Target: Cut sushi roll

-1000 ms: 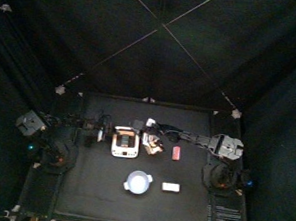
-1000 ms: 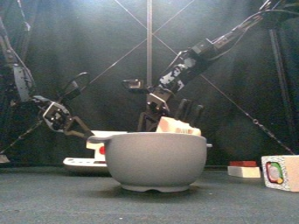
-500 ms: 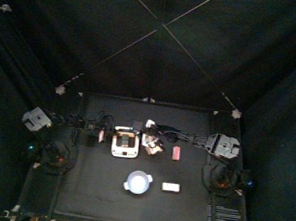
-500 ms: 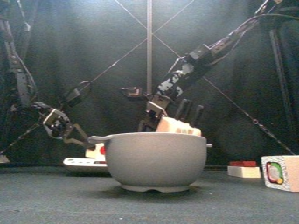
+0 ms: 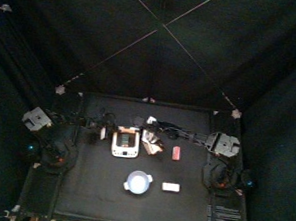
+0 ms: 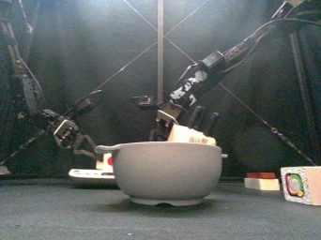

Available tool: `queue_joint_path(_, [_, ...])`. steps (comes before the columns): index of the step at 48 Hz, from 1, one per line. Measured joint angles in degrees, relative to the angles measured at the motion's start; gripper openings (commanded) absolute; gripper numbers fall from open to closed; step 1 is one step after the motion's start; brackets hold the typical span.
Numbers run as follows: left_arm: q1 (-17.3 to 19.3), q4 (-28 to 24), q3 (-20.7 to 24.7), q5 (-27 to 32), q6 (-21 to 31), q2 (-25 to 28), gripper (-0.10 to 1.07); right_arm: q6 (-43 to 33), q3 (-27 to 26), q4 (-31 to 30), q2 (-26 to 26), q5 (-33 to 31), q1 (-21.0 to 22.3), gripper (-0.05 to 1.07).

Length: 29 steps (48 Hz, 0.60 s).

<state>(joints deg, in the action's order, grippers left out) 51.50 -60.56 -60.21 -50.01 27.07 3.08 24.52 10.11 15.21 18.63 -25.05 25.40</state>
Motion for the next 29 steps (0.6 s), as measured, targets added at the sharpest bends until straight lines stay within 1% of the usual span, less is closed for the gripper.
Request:
queue_joint_path(7, [-0.09,-0.09,-1.58,0.00,0.00,-3.08,0.13,0.00,-0.26,-0.09,-0.09,0.09,-0.79,0.48])
queue_joint_path(13, [-0.62,-0.09,-2.37,0.09,0.18,-6.68,0.14,0.00,-0.62,-0.18,-1.76,0.09,-1.32,0.48])
queue_joint_path(21, [-2.11,-0.09,-2.81,0.26,0.53,-11.60,0.13,0.18,-0.88,-0.26,-4.13,0.00,-1.49,0.48])
queue_joint_path(29, [-3.69,1.05,-4.13,0.35,0.53,-14.85,0.14,0.44,-0.79,-0.26,-4.75,0.00,-1.93,0.48])
